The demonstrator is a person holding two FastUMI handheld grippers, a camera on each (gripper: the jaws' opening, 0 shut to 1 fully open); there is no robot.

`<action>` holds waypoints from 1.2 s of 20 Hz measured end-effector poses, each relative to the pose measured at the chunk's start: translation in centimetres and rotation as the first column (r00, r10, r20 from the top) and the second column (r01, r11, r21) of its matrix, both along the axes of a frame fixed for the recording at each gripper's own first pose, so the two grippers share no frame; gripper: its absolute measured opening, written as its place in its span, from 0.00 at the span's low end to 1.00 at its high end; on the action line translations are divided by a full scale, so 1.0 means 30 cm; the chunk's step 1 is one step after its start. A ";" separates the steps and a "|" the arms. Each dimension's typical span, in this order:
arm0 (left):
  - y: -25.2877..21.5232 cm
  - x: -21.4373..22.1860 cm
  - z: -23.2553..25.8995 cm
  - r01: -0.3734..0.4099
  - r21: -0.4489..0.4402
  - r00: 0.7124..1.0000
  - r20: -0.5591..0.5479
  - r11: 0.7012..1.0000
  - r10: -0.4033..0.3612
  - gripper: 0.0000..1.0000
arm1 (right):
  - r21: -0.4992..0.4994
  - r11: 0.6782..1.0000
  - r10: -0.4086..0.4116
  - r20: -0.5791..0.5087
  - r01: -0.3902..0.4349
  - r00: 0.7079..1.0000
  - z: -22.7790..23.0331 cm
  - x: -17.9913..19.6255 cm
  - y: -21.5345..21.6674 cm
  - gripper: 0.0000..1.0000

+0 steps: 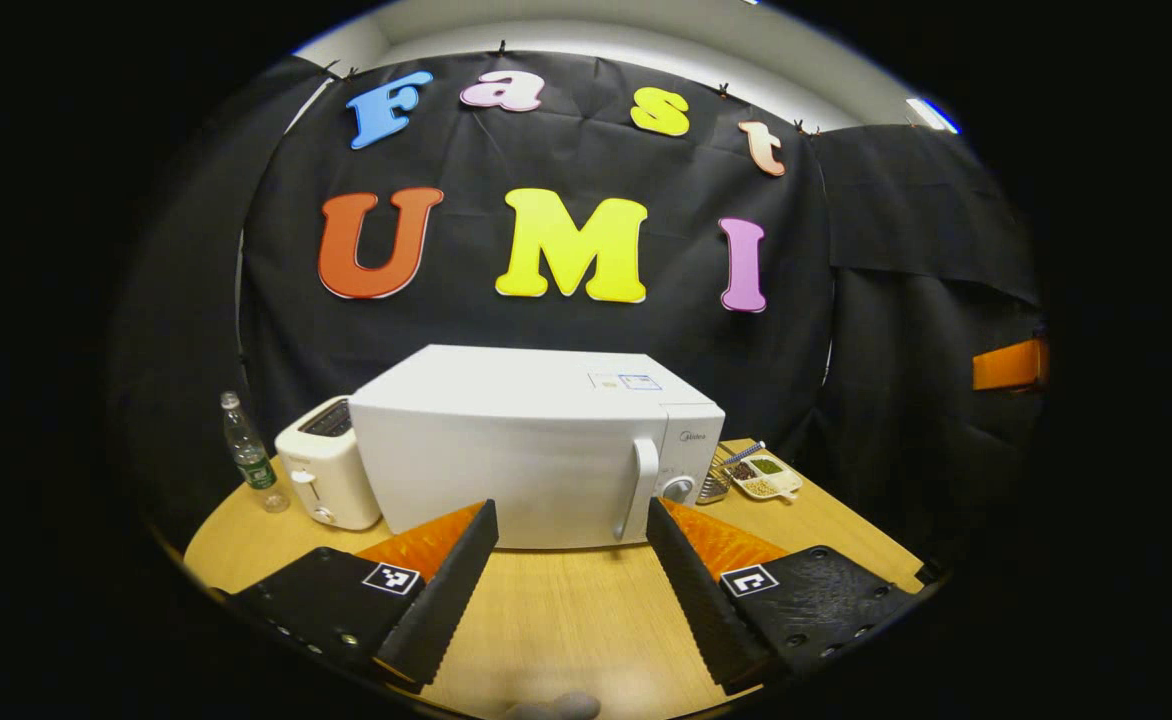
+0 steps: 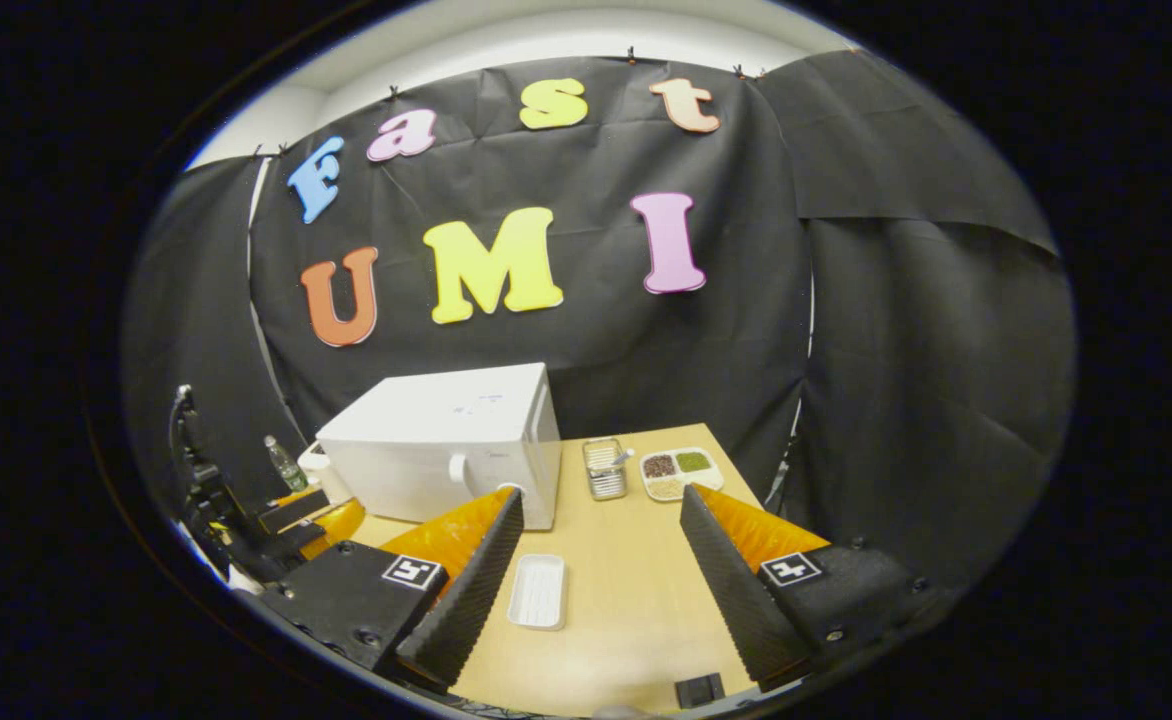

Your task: Open the microwave oven with the left hand, put the food in, and close the microwave oven.

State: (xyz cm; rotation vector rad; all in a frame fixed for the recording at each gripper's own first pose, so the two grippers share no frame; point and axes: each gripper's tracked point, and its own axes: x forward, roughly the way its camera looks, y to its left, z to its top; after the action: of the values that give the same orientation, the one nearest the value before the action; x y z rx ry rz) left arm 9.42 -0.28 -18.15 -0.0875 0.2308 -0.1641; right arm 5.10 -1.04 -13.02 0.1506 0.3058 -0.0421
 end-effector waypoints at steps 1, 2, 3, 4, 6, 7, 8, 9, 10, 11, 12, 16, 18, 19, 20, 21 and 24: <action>0.039 -0.028 0.047 -0.020 0.005 1.000 0.009 1.000 0.019 0.93 | 0.001 1.000 0.006 0.019 -0.006 1.000 0.020 -0.001 0.021 1.00; 0.073 -0.054 0.100 -0.034 -0.001 0.999 0.023 0.999 0.034 0.93 | -0.006 1.000 0.010 0.035 -0.010 0.999 0.035 -0.004 0.034 1.00; 0.109 -0.075 0.149 -0.056 -0.005 0.998 0.035 0.998 0.056 0.93 | -0.015 1.000 0.010 0.056 -0.009 0.998 0.048 -0.008 0.040 0.91; 0.147 -0.099 0.192 -0.080 0.000 0.996 0.046 0.997 0.080 0.93 | -0.024 1.000 0.008 0.074 -0.006 0.997 0.064 -0.006 0.044 1.00; 0.204 -0.152 0.281 -0.113 0.009 0.991 0.077 0.994 0.111 0.93 | -0.029 1.000 0.002 0.085 0.000 0.996 0.072 -0.009 0.050 0.91; 0.207 -0.176 0.315 -0.111 0.010 0.990 0.083 0.994 0.110 0.93 | -0.024 1.000 0.003 0.093 -0.001 0.996 0.082 -0.012 0.054 0.91; 0.212 -0.194 0.341 -0.118 0.012 0.989 0.087 0.993 0.117 0.93 | -0.016 1.000 0.004 0.103 -0.003 0.995 0.095 -0.012 0.055 0.91; 0.220 -0.207 0.361 -0.128 0.013 0.988 0.086 0.992 0.126 0.93 | -0.010 1.000 0.006 0.108 -0.005 0.994 0.104 -0.015 0.054 0.91; 0.218 -0.223 0.382 -0.135 0.018 0.988 0.083 0.991 0.133 0.93 | -0.003 1.000 0.014 0.121 -0.013 0.993 0.119 -0.016 0.052 0.91; 0.216 -0.238 0.407 -0.144 0.023 0.986 0.093 0.989 0.141 0.93 | -0.007 1.000 0.019 0.134 -0.018 0.991 0.135 -0.013 0.047 0.91; 0.212 -0.243 0.444 -0.157 0.029 0.982 0.111 0.987 0.153 0.93 | -0.013 1.000 0.018 0.124 -0.017 0.992 0.135 -0.014 0.030 0.91; 0.157 -0.255 0.532 -0.164 0.053 0.979 0.129 0.985 0.156 0.93 | -0.019 0.999 0.028 0.145 -0.026 0.989 0.212 -0.021 -0.017 0.90; 0.144 -0.245 0.570 -0.167 0.054 0.976 0.147 0.984 0.158 0.93 | -0.020 0.999 0.036 0.178 -0.033 0.983 0.274 -0.026 -0.019 0.91; 0.126 -0.246 0.590 -0.163 0.036 0.976 0.152 0.986 0.155 0.93 | -0.033 0.999 0.037 0.188 -0.032 0.981 0.301 -0.026 -0.023 1.00; 0.117 -0.247 0.615 -0.166 0.021 0.974 0.160 0.986 0.161 0.93 | -0.048 0.998 0.041 0.197 -0.032 0.980 0.319 -0.026 -0.028 0.90; 0.121 -0.246 0.630 -0.174 0.012 0.972 0.165 0.985 0.169 0.93 | -0.058 0.998 0.042 0.209 -0.030 0.977 0.343 -0.030 -0.028 0.90; 0.124 -0.246 0.678 -0.183 0.012 0.966 0.189 0.983 0.178 0.93 | -0.072 0.997 0.056 0.233 -0.040 0.971 0.397 -0.033 -0.002 0.91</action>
State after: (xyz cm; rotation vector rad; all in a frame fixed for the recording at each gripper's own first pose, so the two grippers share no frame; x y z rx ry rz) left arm 2.03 3.45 2.19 -0.0633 0.0364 0.0133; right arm 4.12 -1.09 -1.11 0.0801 0.0709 0.0136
